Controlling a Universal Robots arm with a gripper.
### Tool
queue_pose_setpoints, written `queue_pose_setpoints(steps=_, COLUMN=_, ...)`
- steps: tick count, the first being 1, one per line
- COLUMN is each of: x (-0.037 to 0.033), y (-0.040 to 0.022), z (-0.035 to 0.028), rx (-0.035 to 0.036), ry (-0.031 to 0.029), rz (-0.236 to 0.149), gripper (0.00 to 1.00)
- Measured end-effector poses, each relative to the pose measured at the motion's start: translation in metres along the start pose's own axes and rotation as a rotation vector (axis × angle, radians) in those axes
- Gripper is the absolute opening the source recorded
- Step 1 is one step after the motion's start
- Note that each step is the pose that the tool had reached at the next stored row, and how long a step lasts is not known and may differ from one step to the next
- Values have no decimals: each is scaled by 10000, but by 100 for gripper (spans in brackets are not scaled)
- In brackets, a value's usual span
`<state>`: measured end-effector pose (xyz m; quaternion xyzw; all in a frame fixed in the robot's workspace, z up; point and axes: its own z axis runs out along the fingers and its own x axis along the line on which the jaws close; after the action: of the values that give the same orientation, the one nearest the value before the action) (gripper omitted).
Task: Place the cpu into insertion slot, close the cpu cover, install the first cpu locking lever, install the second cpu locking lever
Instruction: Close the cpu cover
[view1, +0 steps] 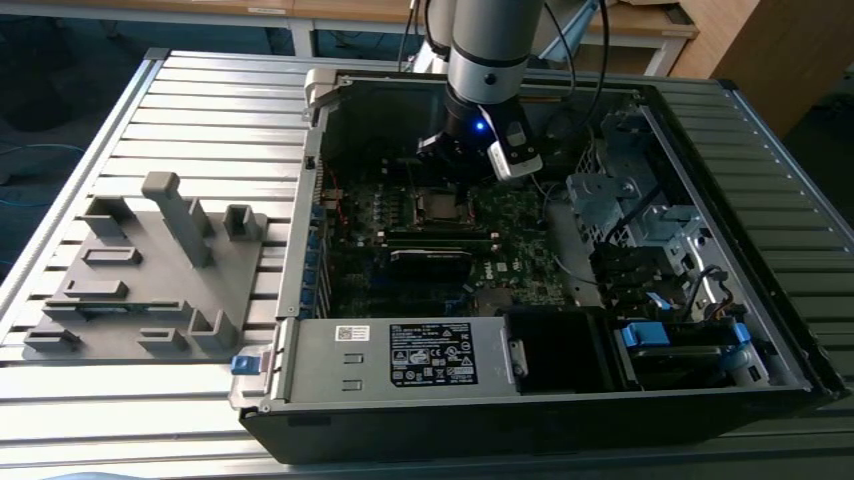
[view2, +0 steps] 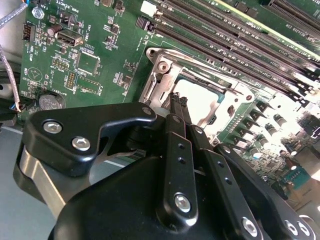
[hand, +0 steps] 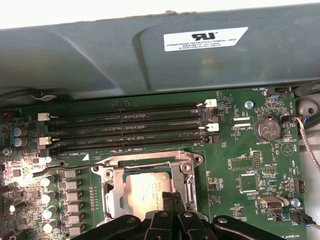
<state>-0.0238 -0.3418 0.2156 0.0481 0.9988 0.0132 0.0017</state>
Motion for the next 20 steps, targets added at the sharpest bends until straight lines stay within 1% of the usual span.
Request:
queue_pose_setpoints(steps=3, x=2, y=0, z=0, rx=0, ry=0, rz=1, gripper=10)
queue_pose_setpoints(steps=9, x=38, y=-4, z=0, rx=0, ry=0, rz=1, gripper=10)
queue_pose_setpoints(steps=17, x=42, y=-4, z=0, rx=0, ry=0, rz=2, gripper=10)
queue_pose_setpoints(steps=20, x=64, y=-6, z=0, rx=0, ry=0, rz=1, gripper=10)
